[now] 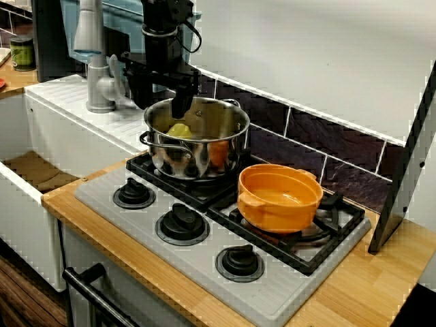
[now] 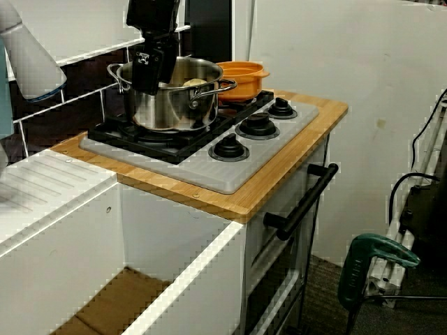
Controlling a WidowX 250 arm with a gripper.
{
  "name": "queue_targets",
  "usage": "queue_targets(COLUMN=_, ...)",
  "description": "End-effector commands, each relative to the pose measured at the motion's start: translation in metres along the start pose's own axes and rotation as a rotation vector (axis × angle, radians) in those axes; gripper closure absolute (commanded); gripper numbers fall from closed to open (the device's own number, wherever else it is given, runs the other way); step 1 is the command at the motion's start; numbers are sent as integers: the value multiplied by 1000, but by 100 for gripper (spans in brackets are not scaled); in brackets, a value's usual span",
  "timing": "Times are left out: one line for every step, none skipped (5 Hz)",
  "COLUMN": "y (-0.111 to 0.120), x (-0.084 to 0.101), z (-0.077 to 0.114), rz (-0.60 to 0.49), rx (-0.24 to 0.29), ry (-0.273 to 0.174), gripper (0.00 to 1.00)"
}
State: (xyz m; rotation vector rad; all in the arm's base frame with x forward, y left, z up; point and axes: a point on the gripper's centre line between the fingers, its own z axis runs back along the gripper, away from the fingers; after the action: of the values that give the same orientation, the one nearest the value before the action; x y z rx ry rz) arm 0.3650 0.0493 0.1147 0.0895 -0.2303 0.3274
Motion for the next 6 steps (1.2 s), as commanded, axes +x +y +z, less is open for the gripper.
queue_targets(y=0, x=0, z=0, rz=0, rx=0, ry=0, gripper=0)
queue_targets(y=-1, x=-3, z=-1, rz=-18, rx=1, ry=1, gripper=0)
queue_targets(y=1, x=-5, z=-5, rz=-33, rx=5, ry=-4, gripper=0)
queue_targets(y=5, x=-8, z=-14, rz=-46, rx=24, ry=-4, gripper=0)
queue_targets(y=6, x=-13, z=-25, rz=-65, rx=37, ry=-12, gripper=0)
queue_targets(y=6, x=-16, z=-30, rz=-80, rx=35, ry=-19, gripper=100)
